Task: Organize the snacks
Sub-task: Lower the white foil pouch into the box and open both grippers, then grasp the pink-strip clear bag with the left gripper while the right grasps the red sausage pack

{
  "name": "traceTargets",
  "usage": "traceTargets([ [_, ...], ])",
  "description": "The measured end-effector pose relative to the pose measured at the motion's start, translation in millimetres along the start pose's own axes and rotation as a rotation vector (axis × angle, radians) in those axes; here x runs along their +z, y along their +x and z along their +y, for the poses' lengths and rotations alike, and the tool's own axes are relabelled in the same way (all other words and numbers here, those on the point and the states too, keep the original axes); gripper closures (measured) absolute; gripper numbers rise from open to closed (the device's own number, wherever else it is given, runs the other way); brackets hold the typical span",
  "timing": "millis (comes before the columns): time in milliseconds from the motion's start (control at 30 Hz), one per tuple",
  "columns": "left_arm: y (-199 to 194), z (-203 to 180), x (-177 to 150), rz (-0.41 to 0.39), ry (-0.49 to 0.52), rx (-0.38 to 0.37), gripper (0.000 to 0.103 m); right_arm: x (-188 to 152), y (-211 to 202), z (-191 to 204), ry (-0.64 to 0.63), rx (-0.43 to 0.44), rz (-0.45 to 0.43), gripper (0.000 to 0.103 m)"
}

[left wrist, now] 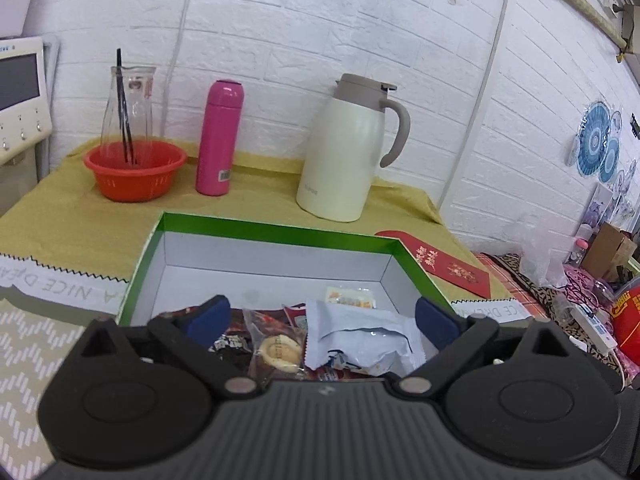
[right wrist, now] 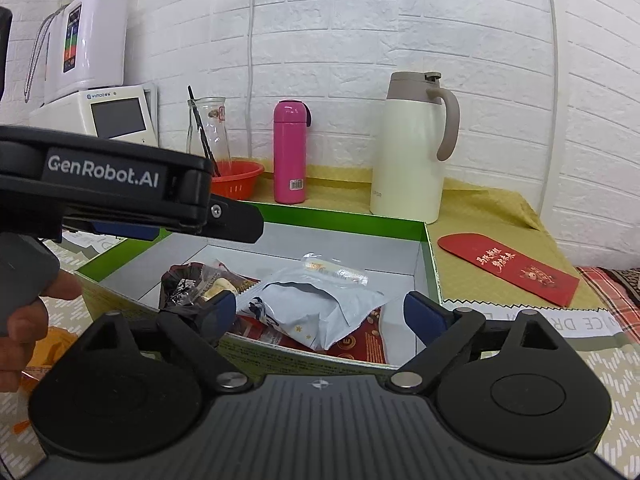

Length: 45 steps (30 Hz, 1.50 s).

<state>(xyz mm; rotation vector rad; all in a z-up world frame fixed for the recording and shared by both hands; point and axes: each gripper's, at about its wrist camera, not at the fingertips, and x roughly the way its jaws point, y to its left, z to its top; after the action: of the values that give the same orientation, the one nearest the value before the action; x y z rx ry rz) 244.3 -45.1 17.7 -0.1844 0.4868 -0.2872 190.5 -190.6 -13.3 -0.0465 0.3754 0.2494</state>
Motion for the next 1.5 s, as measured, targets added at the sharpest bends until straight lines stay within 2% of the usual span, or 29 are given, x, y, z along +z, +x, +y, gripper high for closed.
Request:
traceTargets([
  [300,-70.2,-25.3,-11.8,-0.019,0.079,0.046,0.007,1.3,-66.6,5.2,0.001,-0.070,0.003,0.000],
  [400,-94.5,-30.8,-27.6,-0.030,0.071,0.005,0.007,-10.8,-96.5,2.4,0.028,-0.087,0.001,0.000],
  [567,-117.9,-41.2,-63.3,0.015,0.049,-0.051,0.007,-46.0,-136.0,-2.2,0.052,-0.130,0.032,0.000],
  [667,-122.2,-46.8,-87.2,0.058,0.038,-0.070,0.007,-72.2,-150.1,-7.6,0.068,-0.154,0.084,0.000],
  [867,-113.4,-55.1,-120.8,0.174,0.037,-0.117,0.007,-101.4,-152.7,-29.1,0.177,-0.188,0.163,0.000],
  [1033,-114.0,-61.3,-127.1,0.173,0.070,-0.106,0.007,-100.9,-134.4,-38.5,0.273,-0.184,0.190,0.000],
  [1133,-114.2,-61.1,-125.4,0.174,0.074,-0.113,0.007,-103.0,-122.0,-35.7,0.262,-0.188,0.219,0.000],
  [1167,-113.9,-61.7,-125.2,0.176,0.079,-0.116,0.007,-104.0,-122.2,-34.4,0.243,-0.198,0.215,0.003],
  [1200,-113.1,-62.1,-125.1,0.178,0.084,-0.119,0.007,-105.3,-124.6,-34.0,0.230,-0.202,0.215,0.019],
  [1233,-111.3,-62.8,-124.7,0.181,0.090,-0.125,0.007,-105.8,-128.6,-35.2,0.228,-0.196,0.206,0.022],
  [1267,-108.2,-64.2,-123.4,0.185,0.096,-0.138,0.007,-106.2,-132.7,-39.2,0.237,-0.175,0.208,0.039],
  [1300,-105.2,-66.0,-122.3,0.190,0.100,-0.150,0.007,-107.8,-137.3,-44.2,0.247,-0.154,0.210,0.049],
  [1367,-97.8,-73.0,-119.1,0.196,0.118,-0.189,0.007,-111.9,-147.5,-49.6,0.243,-0.152,0.207,0.059],
  [1500,-74.7,-88.1,-110.3,0.198,0.175,-0.265,0.007,-116.5,-160.3,-53.9,0.240,-0.169,0.209,0.067],
])
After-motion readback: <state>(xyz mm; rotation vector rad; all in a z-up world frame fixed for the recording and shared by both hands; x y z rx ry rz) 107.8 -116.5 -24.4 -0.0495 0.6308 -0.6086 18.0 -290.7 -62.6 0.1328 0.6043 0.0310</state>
